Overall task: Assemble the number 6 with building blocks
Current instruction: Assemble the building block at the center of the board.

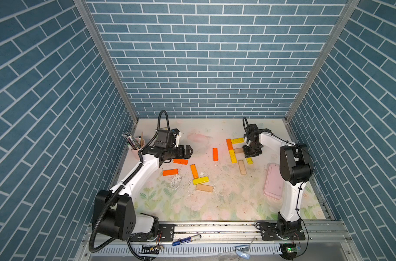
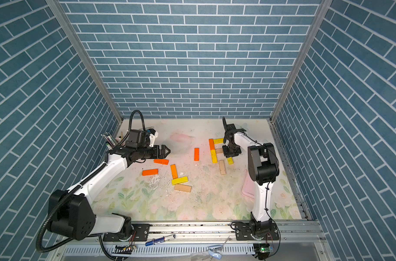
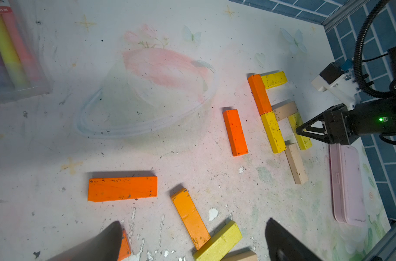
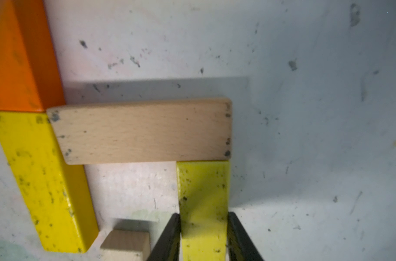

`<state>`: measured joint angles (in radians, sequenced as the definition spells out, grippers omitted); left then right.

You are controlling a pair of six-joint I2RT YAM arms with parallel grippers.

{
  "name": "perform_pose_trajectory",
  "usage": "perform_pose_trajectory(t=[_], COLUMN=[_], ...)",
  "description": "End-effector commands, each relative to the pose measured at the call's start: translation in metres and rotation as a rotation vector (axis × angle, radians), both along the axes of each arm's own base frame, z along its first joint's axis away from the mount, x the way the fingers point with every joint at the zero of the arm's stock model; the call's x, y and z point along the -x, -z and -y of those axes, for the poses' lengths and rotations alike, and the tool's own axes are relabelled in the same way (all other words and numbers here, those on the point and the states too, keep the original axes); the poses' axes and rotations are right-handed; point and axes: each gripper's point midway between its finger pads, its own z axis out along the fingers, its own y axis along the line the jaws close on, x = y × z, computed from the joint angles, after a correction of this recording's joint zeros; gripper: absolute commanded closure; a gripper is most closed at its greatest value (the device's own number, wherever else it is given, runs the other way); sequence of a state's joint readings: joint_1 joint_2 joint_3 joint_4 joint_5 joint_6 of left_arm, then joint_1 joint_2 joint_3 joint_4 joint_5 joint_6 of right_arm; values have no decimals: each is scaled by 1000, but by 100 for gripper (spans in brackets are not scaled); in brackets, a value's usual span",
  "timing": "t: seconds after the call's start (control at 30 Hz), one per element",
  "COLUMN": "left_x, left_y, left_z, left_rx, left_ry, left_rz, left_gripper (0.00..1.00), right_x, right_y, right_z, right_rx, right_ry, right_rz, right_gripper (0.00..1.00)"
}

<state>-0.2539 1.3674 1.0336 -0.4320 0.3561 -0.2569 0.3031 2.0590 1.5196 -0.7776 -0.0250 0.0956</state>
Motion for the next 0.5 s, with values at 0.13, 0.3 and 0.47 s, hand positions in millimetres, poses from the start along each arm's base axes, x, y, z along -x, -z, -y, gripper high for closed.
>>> perform_pose_trajectory(t=[0.13,0.3,0.47], left_x=[-5,-4,-2], left_y=[-7,-10,-14], left_z=[-1,-3,-2], left_rx=[-13,-17,-9], left_ry=[-4,-6,-8], left_rz=[20,30,34], left_gripper=[1,1,1], right_x=[-3,-10,-3], right_y=[-11,-47,-77], right_z=[-9,-13,-9], right_rx=[-15,-47,-64], right_ry=[-49,-47,-4], right_rz=[-4,65,129], right_gripper=[53,43,42])
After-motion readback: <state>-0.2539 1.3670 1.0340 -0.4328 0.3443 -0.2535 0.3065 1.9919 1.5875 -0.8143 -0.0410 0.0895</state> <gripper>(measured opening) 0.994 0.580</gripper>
